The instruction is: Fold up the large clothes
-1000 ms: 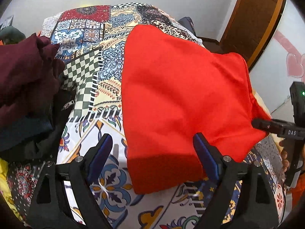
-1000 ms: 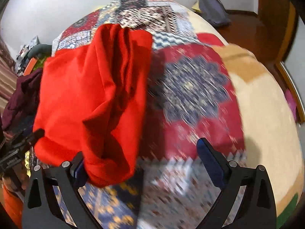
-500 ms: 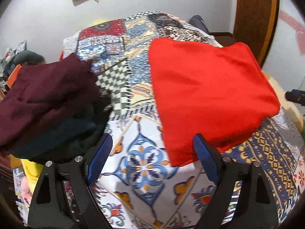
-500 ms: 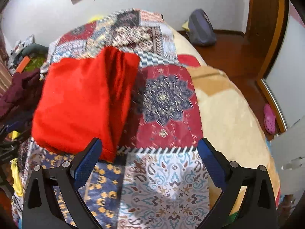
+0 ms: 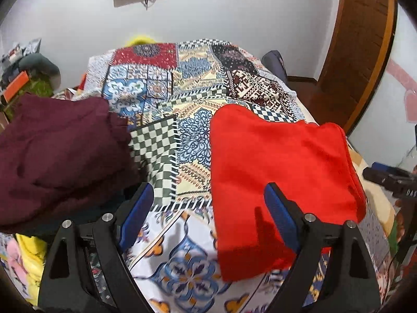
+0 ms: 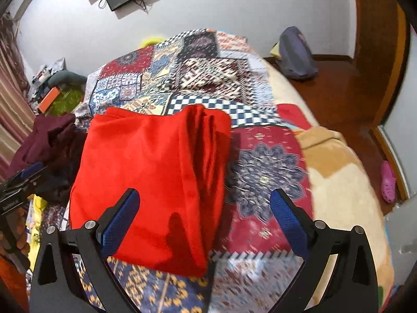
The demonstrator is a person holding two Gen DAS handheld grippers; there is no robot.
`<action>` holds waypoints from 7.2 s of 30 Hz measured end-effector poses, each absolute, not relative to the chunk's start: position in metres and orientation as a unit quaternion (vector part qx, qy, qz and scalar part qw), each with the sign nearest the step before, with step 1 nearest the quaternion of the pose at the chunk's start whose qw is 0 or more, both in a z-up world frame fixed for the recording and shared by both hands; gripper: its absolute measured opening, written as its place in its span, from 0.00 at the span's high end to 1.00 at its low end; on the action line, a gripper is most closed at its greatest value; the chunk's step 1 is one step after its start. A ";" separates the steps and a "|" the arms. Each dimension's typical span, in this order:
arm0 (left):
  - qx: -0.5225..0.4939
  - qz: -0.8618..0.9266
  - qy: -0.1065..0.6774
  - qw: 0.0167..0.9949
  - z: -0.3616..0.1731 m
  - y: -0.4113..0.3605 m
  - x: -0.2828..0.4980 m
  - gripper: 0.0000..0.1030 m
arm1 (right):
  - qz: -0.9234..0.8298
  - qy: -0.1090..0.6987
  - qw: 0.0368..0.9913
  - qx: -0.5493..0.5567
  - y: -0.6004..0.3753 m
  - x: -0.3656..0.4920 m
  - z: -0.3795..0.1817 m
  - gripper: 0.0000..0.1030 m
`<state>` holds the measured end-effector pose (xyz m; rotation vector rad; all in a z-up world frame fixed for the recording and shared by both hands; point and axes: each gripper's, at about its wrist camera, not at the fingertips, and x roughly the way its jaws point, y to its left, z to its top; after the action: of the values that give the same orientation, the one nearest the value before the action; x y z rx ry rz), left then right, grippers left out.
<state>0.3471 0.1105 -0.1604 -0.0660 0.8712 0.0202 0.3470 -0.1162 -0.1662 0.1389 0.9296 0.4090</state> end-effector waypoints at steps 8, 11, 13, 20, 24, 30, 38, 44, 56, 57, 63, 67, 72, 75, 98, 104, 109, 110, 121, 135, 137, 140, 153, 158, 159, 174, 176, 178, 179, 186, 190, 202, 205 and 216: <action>-0.083 -0.020 0.478 0.874 -0.207 0.112 0.395 0.16 | 0.234 0.508 0.823 0.096 -0.098 0.393 -0.214 0.04; -0.115 -0.041 0.490 0.863 -0.221 0.114 0.404 0.16 | 0.259 0.527 0.800 0.122 -0.100 0.406 -0.230 0.04; -0.138 -0.059 0.495 0.856 -0.227 0.117 0.410 0.16 | 0.276 0.537 0.785 0.136 -0.101 0.411 -0.238 0.04; -0.263 -0.127 0.518 0.804 -0.254 0.130 0.428 0.16 | 0.327 0.550 0.748 0.176 -0.095 0.423 -0.247 0.03; -0.273 -0.150 0.517 0.797 -0.257 0.123 0.429 0.24 | 0.359 0.549 0.730 0.191 -0.087 0.421 -0.245 0.26; -0.285 -0.161 0.505 0.799 -0.245 0.127 0.416 0.61 | 0.365 0.558 0.711 0.225 -0.089 0.413 -0.238 0.63; -0.240 -0.177 0.476 0.828 -0.180 0.124 0.394 0.75 | 0.360 0.539 0.738 0.187 -0.075 0.384 -0.182 0.73; -0.217 -0.170 0.411 0.869 -0.096 0.158 0.367 0.75 | 0.384 0.485 0.769 0.162 -0.049 0.368 -0.103 0.73; -0.176 -0.061 0.319 0.929 0.025 0.308 0.313 0.75 | 0.478 0.402 0.774 0.104 0.119 0.353 0.012 0.73; -0.177 -0.047 0.321 0.929 0.026 0.325 0.312 0.75 | 0.483 0.402 0.771 0.103 0.131 0.352 0.012 0.73; -0.185 0.035 0.364 0.912 -0.011 0.402 0.320 0.75 | 0.510 0.428 0.739 0.100 0.228 0.371 -0.019 0.73; -0.204 0.088 0.403 0.888 -0.070 0.449 0.331 0.71 | 0.501 0.462 0.727 0.086 0.277 0.387 -0.059 0.73; -0.231 0.094 0.400 0.882 -0.102 0.479 0.320 0.44 | 0.473 0.499 0.724 0.059 0.295 0.395 -0.093 0.67; -0.208 0.111 0.407 0.883 -0.098 0.473 0.318 0.29 | 0.469 0.497 0.729 0.045 0.285 0.399 -0.090 0.55; -0.077 0.167 0.353 0.917 -0.027 0.362 0.196 0.10 | 0.396 0.369 0.839 -0.051 0.171 0.295 -0.018 0.18; -0.052 0.162 0.271 0.947 0.036 0.313 0.144 0.10 | 0.422 0.263 0.867 -0.037 0.147 0.223 0.047 0.18; -0.024 0.170 0.188 0.967 0.083 0.267 0.094 0.10 | 0.441 0.175 0.880 -0.026 0.125 0.164 0.091 0.18; -0.018 0.172 0.172 0.970 0.089 0.258 0.084 0.10 | 0.442 0.156 0.883 -0.023 0.119 0.153 0.098 0.18; -0.002 0.184 0.060 0.981 0.105 0.182 -0.002 0.10 | 0.446 0.055 0.893 0.017 0.073 0.072 0.121 0.18; -0.014 0.197 0.053 0.979 0.089 0.163 -0.020 0.01 | 0.414 0.052 0.909 0.023 0.067 0.064 0.105 0.01; -0.016 0.195 0.054 0.979 0.088 0.164 -0.021 0.01 | 0.408 0.051 0.911 0.022 0.067 0.065 0.105 0.00; -0.016 0.198 0.053 0.979 0.086 0.165 -0.021 0.01 | 0.407 0.057 0.911 0.018 0.071 0.067 0.106 0.00; -0.019 0.204 0.061 0.977 0.075 0.170 -0.013 0.01 | 0.404 0.069 0.912 0.012 0.067 0.063 0.096 0.00; -0.018 0.204 0.064 0.977 0.072 0.171 -0.011 0.01 | 0.404 0.074 0.912 0.009 0.066 0.063 0.098 0.00; -0.017 0.204 0.063 0.977 0.071 0.171 -0.010 0.01 | 0.404 0.074 0.912 0.009 0.065 0.063 0.098 0.00; -0.031 0.202 0.072 0.976 0.065 0.183 -0.005 0.01 | 0.397 0.083 0.914 0.004 0.065 0.064 0.099 0.00; -0.033 0.202 0.073 0.976 0.064 0.184 -0.005 0.01 | 0.397 0.083 0.914 0.003 0.065 0.064 0.100 0.00; -0.034 0.201 0.074 0.976 0.064 0.185 -0.004 0.01 | 0.396 0.084 0.914 0.004 0.065 0.064 0.100 0.00; -0.035 0.202 0.074 0.976 0.064 0.186 -0.004 0.01 | 0.396 0.085 0.914 0.004 0.064 0.064 0.101 0.00; -0.036 0.204 0.078 0.975 0.063 0.186 -0.003 0.01 | 0.395 0.089 0.914 0.006 0.064 0.065 0.099 0.00; -0.039 0.202 0.082 0.975 0.062 0.187 -0.002 0.01 | 0.395 0.090 0.914 0.007 0.064 0.066 0.098 0.00; -0.044 0.192 0.086 0.977 0.062 0.189 0.001 0.01 | 0.396 0.094 0.914 0.012 0.064 0.070 0.096 0.00; -0.044 0.182 0.092 0.978 0.060 0.192 0.002 0.01 | 0.396 0.095 0.913 0.012 0.063 0.071 0.096 0.00; -0.044 0.174 0.097 0.979 0.059 0.196 0.004 0.01 | 0.394 0.096 0.914 0.014 0.065 0.072 0.094 0.00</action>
<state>0.0038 0.1964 0.0585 -0.0891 0.1952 0.3499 0.0720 0.0652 0.0938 0.0291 0.1975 0.8111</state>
